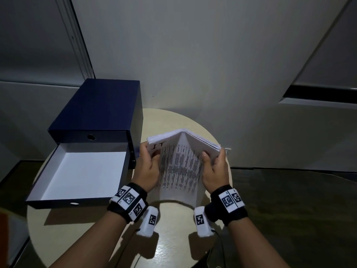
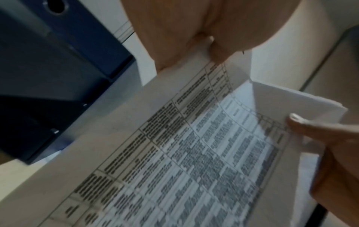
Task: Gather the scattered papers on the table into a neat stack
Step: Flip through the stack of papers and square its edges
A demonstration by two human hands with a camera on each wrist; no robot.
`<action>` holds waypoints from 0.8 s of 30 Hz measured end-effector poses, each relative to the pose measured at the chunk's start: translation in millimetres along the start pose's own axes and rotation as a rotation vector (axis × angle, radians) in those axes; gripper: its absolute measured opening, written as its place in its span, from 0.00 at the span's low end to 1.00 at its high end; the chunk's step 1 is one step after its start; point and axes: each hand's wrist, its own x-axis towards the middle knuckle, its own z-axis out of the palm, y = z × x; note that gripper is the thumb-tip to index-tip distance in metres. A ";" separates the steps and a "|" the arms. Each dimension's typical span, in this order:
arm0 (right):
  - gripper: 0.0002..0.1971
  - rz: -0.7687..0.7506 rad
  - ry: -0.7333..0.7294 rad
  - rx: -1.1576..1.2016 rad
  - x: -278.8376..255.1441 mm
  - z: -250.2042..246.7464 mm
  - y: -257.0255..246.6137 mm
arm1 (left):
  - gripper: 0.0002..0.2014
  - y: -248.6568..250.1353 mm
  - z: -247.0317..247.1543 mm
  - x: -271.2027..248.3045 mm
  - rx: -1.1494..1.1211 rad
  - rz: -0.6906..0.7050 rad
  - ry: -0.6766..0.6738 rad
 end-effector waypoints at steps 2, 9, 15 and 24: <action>0.13 -0.048 0.026 0.015 0.0 -0.8 -5.9 | 0.21 4.2 2.8 -2.9 0.001 0.035 0.060; 0.14 0.106 -0.133 -0.096 -31.3 14.3 25.3 | 0.19 -18.0 3.6 -30.6 0.078 -0.127 0.022; 0.23 0.020 -0.084 -0.059 -17.2 10.7 7.9 | 0.21 -14.8 2.9 -20.0 0.054 -0.117 0.131; 0.21 0.223 -0.156 0.013 -41.3 7.9 42.3 | 0.17 -41.8 4.8 -41.0 0.133 -0.209 -0.081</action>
